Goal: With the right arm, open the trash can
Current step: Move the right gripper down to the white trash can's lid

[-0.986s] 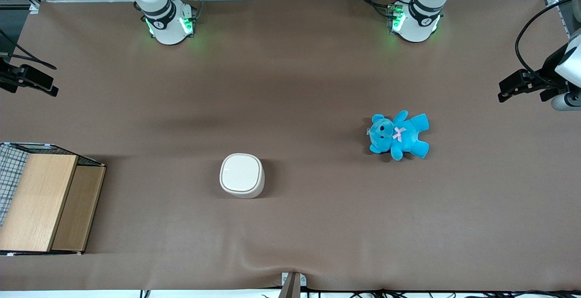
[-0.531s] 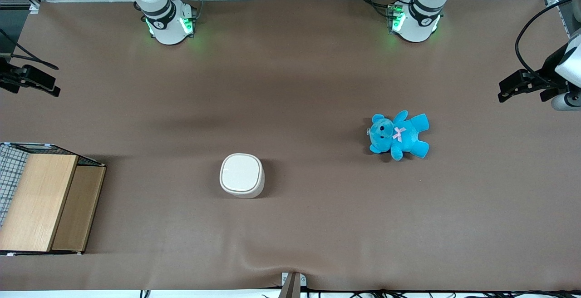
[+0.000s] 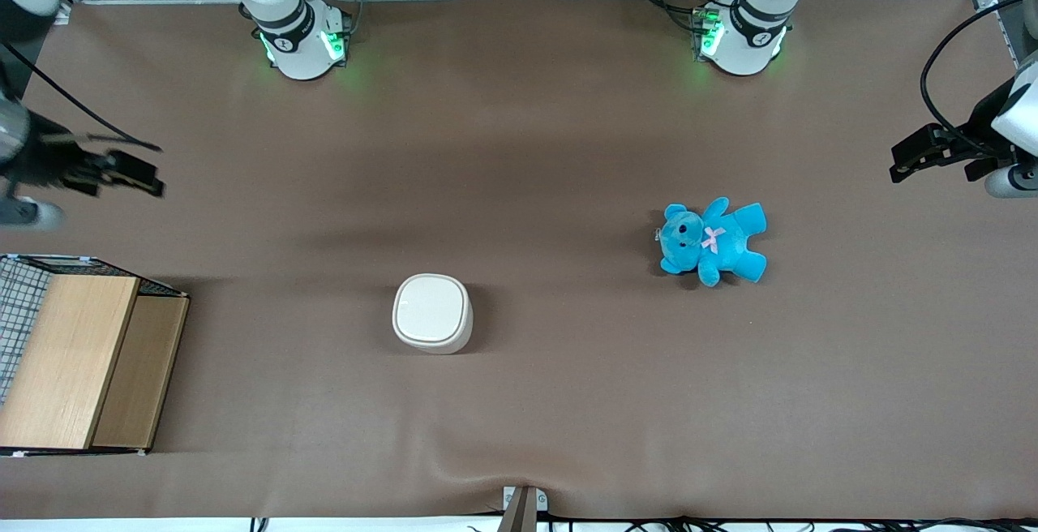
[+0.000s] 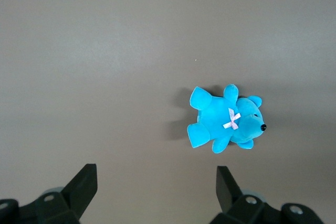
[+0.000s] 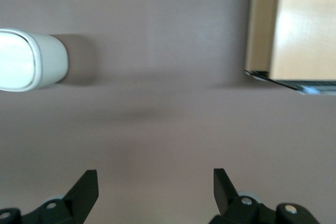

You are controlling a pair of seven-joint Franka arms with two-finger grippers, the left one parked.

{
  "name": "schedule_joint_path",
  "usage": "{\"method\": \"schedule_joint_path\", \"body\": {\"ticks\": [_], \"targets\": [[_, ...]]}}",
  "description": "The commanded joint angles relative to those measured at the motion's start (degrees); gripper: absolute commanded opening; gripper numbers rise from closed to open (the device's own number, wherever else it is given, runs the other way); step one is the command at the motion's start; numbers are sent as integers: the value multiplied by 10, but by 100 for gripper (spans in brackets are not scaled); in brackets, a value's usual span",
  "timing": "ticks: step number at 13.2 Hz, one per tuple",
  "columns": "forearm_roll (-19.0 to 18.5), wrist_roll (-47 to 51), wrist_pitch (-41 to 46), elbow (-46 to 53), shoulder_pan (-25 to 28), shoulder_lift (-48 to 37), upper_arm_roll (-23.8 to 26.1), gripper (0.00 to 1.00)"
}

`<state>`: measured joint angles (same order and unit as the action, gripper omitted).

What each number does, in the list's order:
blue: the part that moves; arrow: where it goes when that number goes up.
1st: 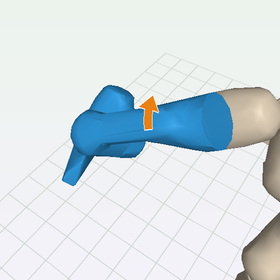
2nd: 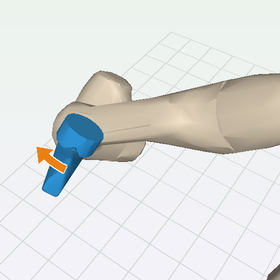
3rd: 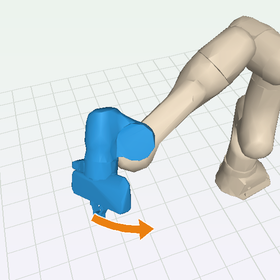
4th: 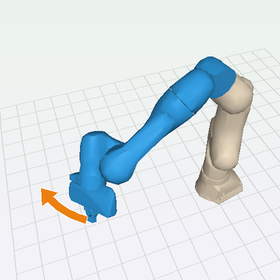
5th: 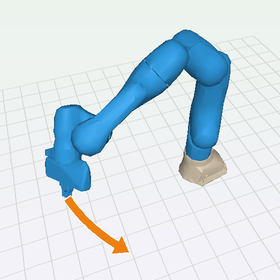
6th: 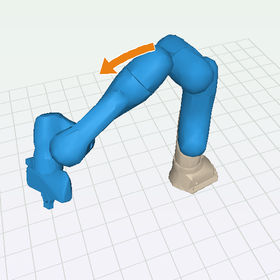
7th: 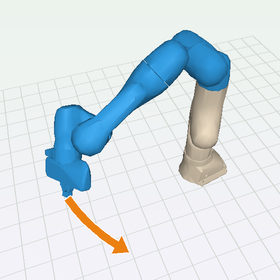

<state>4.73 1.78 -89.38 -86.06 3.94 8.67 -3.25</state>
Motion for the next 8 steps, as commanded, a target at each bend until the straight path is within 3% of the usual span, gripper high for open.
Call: {"method": "schedule_joint_path", "body": {"ticks": [1,3,5,8], "targets": [[17,27,-31,43,31,57,-3,66],[33,52,-35,90,49,110,-3,52],[42,85,-57,134,65,161,-2,29],[75,131,-126,139,92,203,-2,7]]}}
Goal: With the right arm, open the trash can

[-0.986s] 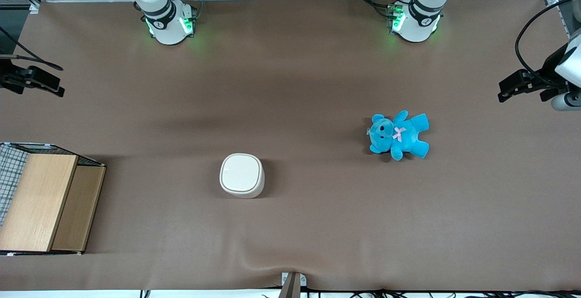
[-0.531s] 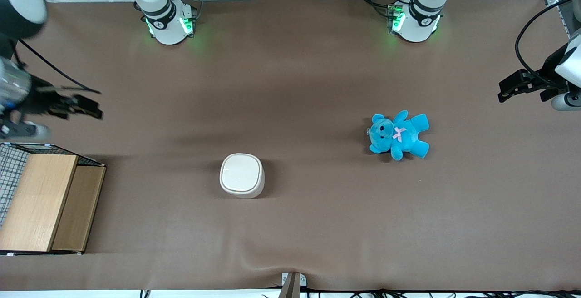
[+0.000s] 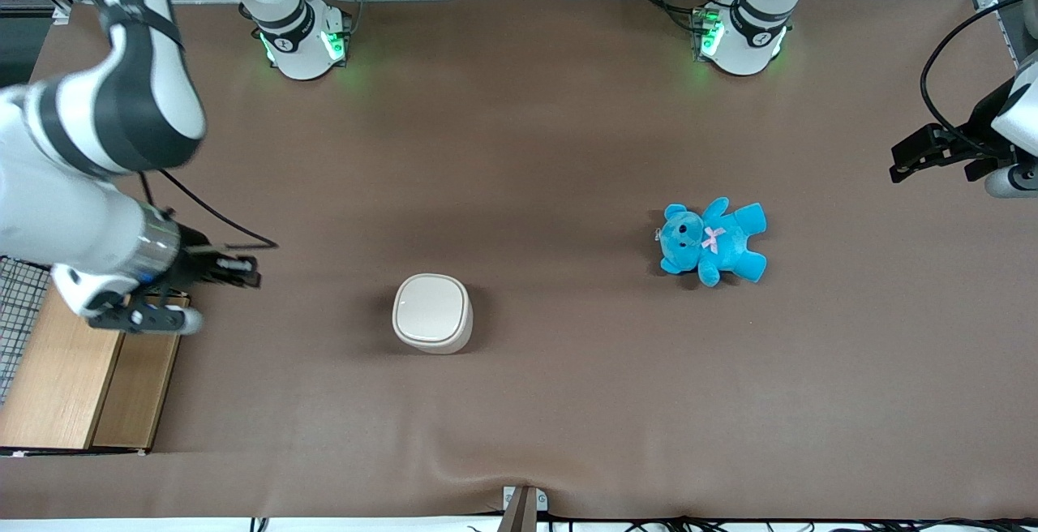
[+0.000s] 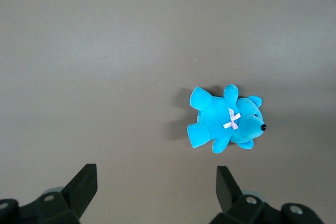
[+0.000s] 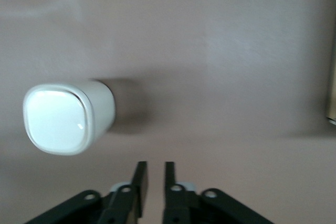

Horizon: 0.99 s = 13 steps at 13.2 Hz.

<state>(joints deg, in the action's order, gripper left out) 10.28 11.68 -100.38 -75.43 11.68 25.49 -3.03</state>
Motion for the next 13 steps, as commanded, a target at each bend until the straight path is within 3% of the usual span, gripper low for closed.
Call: {"method": "schedule_joint_path", "body": {"ticks": [1,4,8,13], "targets": [[24,48,-29,33,25,46,-4,0],[32,98,-74,34,55,75,-3,0],[82,115,-121,34,102,120,-3,0],[77,118,-133,27,119,137,-4,0]]}}
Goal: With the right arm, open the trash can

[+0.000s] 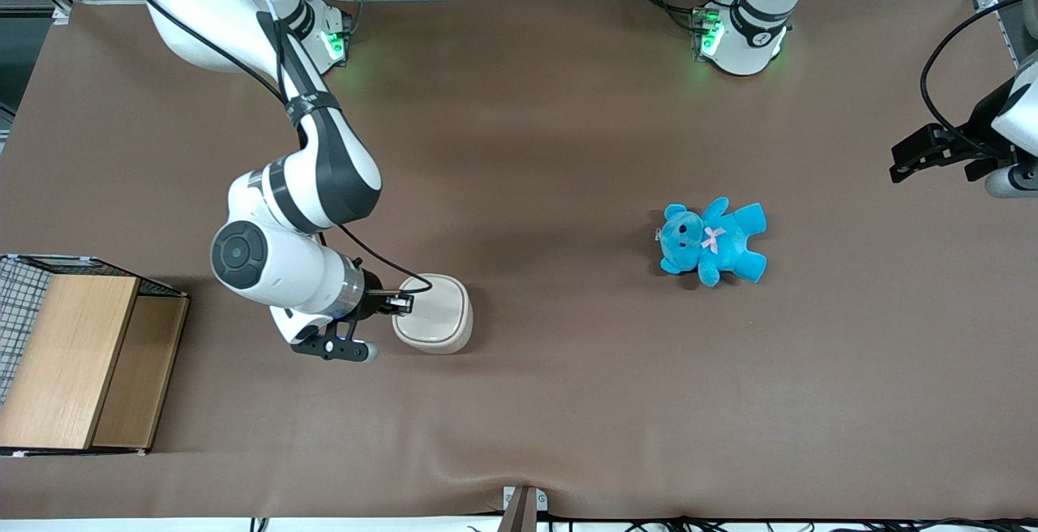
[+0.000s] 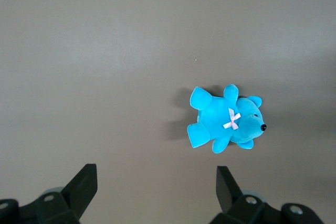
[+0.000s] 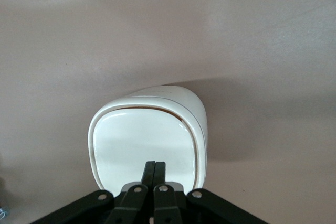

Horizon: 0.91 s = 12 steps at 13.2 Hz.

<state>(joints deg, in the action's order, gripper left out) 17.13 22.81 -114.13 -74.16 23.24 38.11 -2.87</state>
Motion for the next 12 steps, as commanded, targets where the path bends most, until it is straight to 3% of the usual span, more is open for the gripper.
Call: {"method": "schedule_joint_path", "body": {"ticks": [1,8,12], "targets": [[6,7,4,14,11,14,-6,0],[-39,7,5,11,13,26,-8,0],[-40,8,3,4,14,31,-9,0]]}}
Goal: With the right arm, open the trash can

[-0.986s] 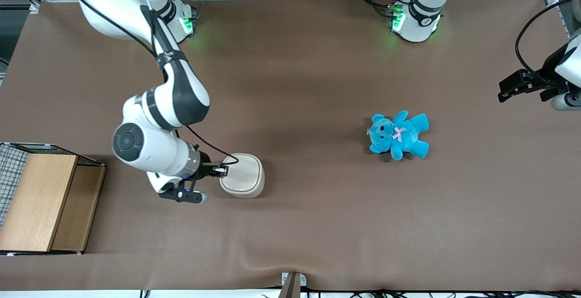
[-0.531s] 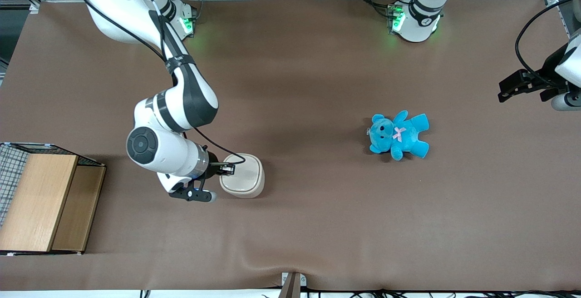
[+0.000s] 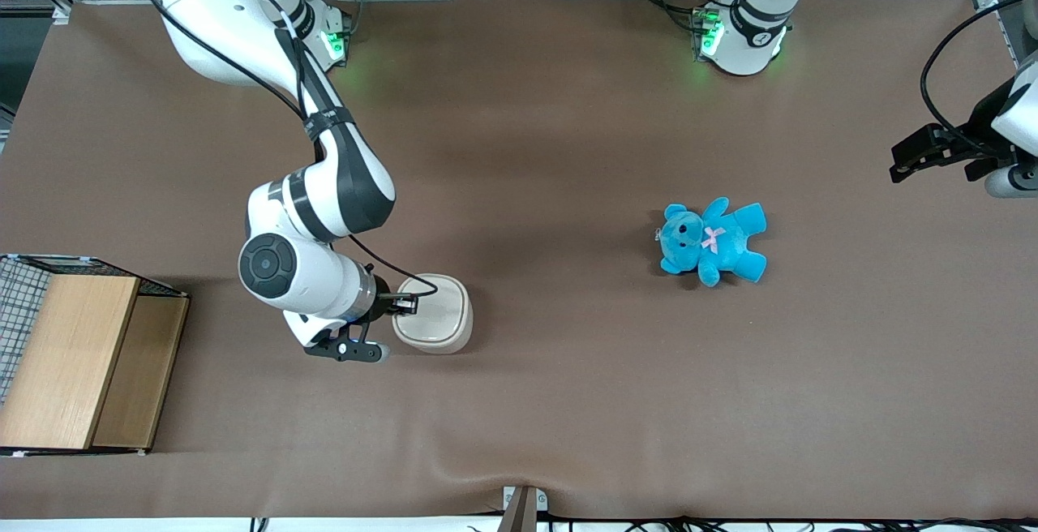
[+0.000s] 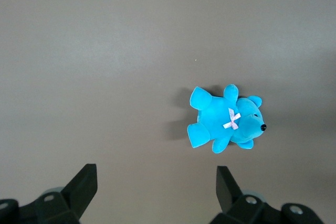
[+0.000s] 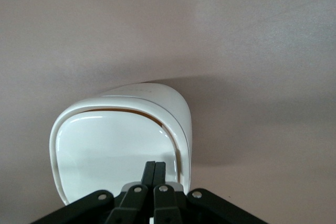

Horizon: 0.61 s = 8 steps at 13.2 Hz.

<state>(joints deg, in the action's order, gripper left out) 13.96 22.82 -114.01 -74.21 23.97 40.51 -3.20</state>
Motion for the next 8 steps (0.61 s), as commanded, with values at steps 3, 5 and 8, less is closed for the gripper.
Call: {"method": "schedule_joint_path", "body": {"ticks": [3,5,8], "targets": [[-14,8,1,3,11,11,-6,0],[-20,9,0,1,12,16,-6,0],[-28,8,-7,-5,13,18,-6,0]]}}
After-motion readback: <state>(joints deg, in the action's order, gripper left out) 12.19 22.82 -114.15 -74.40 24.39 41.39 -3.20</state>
